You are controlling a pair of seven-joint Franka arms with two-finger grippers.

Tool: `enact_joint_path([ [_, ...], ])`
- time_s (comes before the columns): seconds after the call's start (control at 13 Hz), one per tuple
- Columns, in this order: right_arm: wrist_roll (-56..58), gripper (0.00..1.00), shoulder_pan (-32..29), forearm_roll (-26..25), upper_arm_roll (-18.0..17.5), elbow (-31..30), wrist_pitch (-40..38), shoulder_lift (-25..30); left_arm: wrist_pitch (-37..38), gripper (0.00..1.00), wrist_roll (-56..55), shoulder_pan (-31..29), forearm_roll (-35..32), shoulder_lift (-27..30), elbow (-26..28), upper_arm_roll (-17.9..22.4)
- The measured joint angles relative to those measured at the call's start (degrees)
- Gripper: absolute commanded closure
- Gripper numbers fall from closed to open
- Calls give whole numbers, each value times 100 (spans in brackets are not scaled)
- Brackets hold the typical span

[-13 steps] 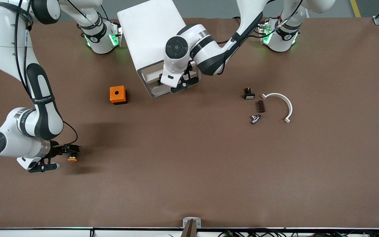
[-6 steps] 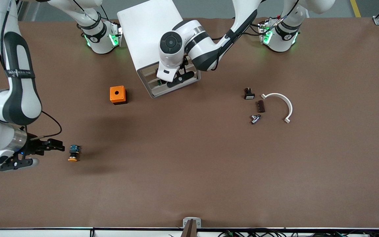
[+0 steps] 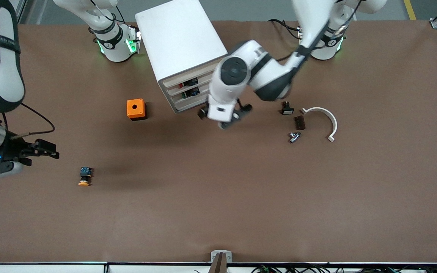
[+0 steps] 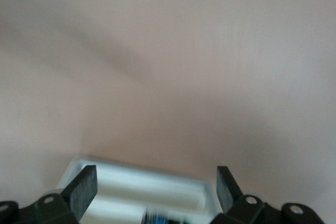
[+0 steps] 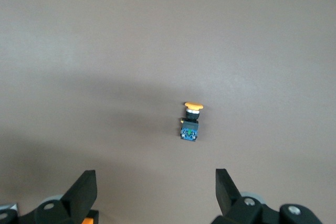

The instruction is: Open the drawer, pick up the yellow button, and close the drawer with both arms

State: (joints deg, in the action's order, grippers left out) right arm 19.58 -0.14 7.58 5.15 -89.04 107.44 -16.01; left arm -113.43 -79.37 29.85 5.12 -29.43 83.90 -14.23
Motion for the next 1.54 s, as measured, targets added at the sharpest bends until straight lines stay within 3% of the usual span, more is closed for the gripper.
enact_joint_path([
  [0.31, -758, 0, 53, -4, -2, 153, -579, 401, 457, 0, 936, -1234, -1094, 512, -27, -3],
  [0.85, -1790, 0, 230, -406, -20, 170, -970, 1159, 1576, 0, 3585, -2565, -1150, 1359, -330, 0],
  [1.15, -1919, 0, 225, -531, -14, 10, -992, 1411, 2088, 0, 4955, -2999, -1150, 1936, -348, 95],
  [1.54, -2239, 0, 224, -646, -126, -365, -992, 1767, 2729, 0, 6840, -2997, -959, 2605, -239, 907],
])
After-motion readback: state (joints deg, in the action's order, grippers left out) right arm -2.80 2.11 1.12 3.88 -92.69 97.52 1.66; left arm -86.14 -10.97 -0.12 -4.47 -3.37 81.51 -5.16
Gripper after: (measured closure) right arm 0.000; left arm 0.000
